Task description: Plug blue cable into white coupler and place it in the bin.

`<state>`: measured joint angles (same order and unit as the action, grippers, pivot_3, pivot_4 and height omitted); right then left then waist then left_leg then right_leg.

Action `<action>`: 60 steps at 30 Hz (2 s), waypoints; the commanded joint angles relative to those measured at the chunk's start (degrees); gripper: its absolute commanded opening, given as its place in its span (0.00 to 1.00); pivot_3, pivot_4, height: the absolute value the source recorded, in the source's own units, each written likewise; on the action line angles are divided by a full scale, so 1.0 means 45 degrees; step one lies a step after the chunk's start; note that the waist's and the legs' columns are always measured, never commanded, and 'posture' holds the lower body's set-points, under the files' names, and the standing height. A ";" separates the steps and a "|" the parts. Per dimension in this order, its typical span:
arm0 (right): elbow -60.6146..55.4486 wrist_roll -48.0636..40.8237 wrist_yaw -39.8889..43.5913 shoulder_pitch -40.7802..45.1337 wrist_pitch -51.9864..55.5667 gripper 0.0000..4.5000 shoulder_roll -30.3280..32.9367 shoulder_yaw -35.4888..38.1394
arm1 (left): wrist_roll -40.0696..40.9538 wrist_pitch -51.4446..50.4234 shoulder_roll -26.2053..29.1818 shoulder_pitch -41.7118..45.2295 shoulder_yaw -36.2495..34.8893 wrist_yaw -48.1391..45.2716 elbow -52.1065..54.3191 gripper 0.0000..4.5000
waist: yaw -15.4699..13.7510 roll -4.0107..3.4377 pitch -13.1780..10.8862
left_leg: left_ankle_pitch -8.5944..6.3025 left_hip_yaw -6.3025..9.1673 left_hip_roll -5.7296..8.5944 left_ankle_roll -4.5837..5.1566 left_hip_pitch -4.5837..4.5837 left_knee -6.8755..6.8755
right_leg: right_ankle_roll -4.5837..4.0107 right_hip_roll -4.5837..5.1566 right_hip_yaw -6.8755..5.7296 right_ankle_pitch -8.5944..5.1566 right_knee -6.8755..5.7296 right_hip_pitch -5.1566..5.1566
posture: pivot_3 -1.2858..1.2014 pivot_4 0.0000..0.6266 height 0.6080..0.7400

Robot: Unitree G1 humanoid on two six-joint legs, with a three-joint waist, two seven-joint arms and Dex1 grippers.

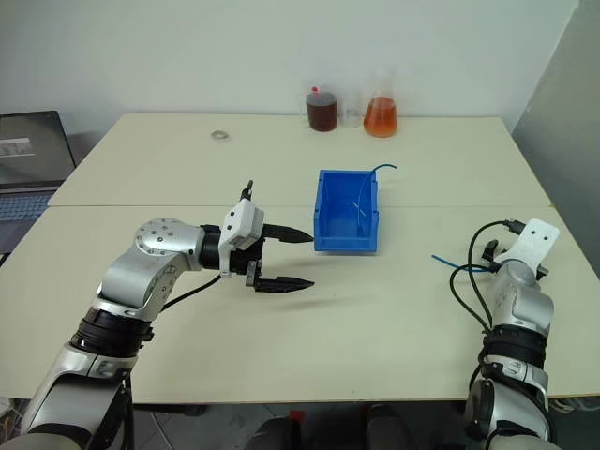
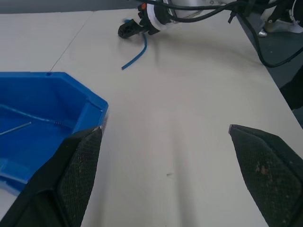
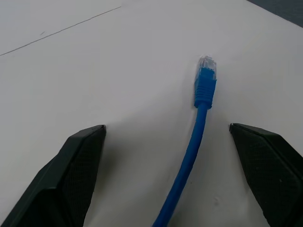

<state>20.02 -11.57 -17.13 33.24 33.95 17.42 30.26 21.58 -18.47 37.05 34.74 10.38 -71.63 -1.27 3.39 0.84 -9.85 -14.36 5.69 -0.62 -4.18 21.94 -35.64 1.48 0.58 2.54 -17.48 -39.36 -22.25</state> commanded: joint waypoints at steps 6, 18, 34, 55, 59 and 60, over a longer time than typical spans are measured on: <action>0.0035 -0.0108 -0.0734 0.0035 -0.0313 0.59 -0.0156 0.0224 | 0.0219 -0.0457 0.0295 -0.0517 -0.0750 0.0478 0.1269 1.00 | -0.0007 0.0001 0.0000 | -0.0001 0.0002 0.0007 0.0001 0.0000 -0.0071 | 0.0003 0.0000 0.0005 0.0001 -0.0065 0.0003 | 0.52 0.24 1.00; 0.0105 -0.0096 -0.0693 0.0027 -0.0429 0.00 0.0001 0.0051 | 0.0296 -0.0852 0.0122 -0.0577 -0.0900 0.0905 0.1287 1.00 | 0.0039 0.0000 0.0000 | 0.0000 0.0003 -0.0003 0.0002 -0.0025 -0.0081 | 0.0000 -0.0019 0.0014 -0.0001 -0.0116 0.0003 | 0.52 0.24 1.00; -0.4873 -0.2381 1.4613 -0.1852 0.0213 0.00 0.5597 -0.7033 | 0.0994 -0.0995 0.0624 -0.7027 -0.3485 0.3318 0.6165 1.00 | 0.0144 -0.0034 -0.0051 | -0.0016 0.0016 -0.0041 0.0027 -0.0040 -0.0079 | 0.0004 -0.0043 0.0004 -0.0004 -0.0061 0.0025 | 0.52 0.24 1.00; 0.3694 0.2276 1.6602 0.3902 -0.6627 0.00 -0.2287 -1.3073 | -0.2155 0.1529 -0.6418 -1.6779 -0.4237 1.2049 0.9289 1.00 | -0.0263 0.0052 -0.0106 | -0.0014 0.0028 0.0005 0.0019 -0.0002 -0.0097 | 0.0044 0.0052 -0.0017 0.0040 0.0070 0.0054 | 0.52 0.24 1.00; 0.4903 0.2511 1.6497 0.4274 -0.7186 0.00 -0.3041 -1.2727 | -0.2383 0.1802 -0.6537 -1.6338 -0.3878 1.2226 0.8761 1.00 | -0.0234 0.0045 -0.0111 | -0.0015 0.0017 0.0004 0.0020 -0.0005 -0.0094 | 0.0032 0.0029 -0.0012 0.0051 0.0068 0.0047 | 0.52 0.24 1.00; 0.5090 0.2605 1.6455 0.4319 -0.7317 0.00 -0.3133 -1.2686 | -0.2392 0.1881 -0.6461 -1.6180 -0.3844 1.2185 0.8577 1.00 | -0.0214 0.0045 -0.0110 | -0.0015 0.0018 -0.0007 0.0020 -0.0010 -0.0093 | 0.0024 0.0014 -0.0011 0.0055 0.0060 0.0047 | 0.52 0.24 1.00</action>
<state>42.33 -0.59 57.26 50.96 3.16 4.26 -28.09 11.28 -11.83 7.72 -38.94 -7.20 -16.87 37.61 2.43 1.04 -10.34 -14.43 5.79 -0.72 -4.09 21.89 -36.06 1.55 0.55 2.48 -17.21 -39.08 -22.04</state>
